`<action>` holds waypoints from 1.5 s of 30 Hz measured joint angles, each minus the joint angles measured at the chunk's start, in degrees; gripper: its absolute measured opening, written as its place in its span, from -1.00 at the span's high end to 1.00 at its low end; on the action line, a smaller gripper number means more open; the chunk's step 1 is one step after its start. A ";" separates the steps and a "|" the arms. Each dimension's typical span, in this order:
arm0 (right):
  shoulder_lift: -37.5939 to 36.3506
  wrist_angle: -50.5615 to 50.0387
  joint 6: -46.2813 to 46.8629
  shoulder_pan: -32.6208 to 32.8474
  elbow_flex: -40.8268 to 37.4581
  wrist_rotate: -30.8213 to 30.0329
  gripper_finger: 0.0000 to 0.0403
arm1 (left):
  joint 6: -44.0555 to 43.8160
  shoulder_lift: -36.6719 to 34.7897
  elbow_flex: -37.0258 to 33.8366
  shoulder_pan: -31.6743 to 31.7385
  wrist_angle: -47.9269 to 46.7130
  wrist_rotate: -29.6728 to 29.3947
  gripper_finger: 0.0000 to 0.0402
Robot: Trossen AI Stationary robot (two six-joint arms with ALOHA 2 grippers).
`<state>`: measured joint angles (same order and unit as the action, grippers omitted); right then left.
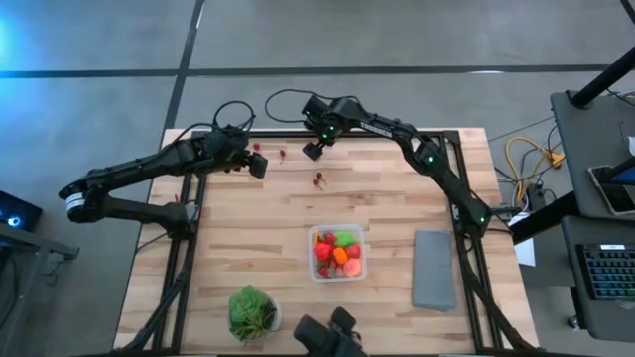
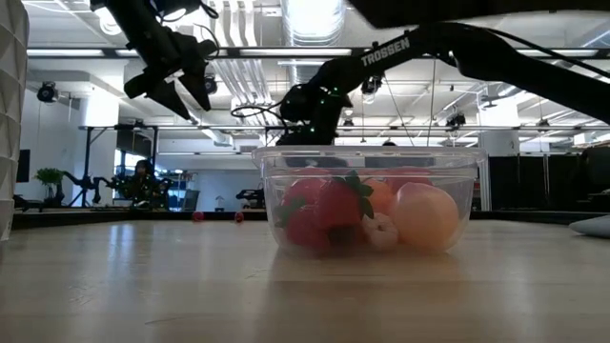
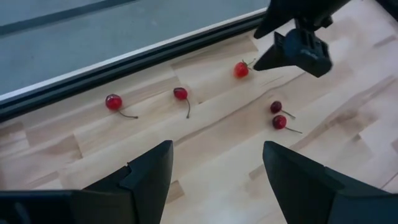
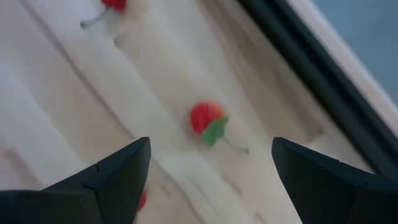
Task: Pick and placing Produce into tupperware
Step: Put the red strawberry into the transparent bin
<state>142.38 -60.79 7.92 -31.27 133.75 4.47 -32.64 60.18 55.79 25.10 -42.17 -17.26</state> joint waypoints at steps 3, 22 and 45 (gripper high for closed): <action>0.93 0.73 0.00 -0.03 0.00 -0.04 -0.62 | -0.02 0.00 0.00 0.04 0.15 0.07 -0.17; 2.99 3.34 0.15 0.13 -2.27 0.85 -0.62 | -1.68 0.54 -0.13 0.02 4.44 0.74 -0.17; 2.87 11.29 5.58 0.05 -6.07 8.85 -0.24 | -1.64 0.57 -0.35 0.04 4.82 0.79 -0.17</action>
<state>145.25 -49.50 13.51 -31.21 127.68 13.32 -34.28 60.75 55.44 25.15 -37.36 -16.47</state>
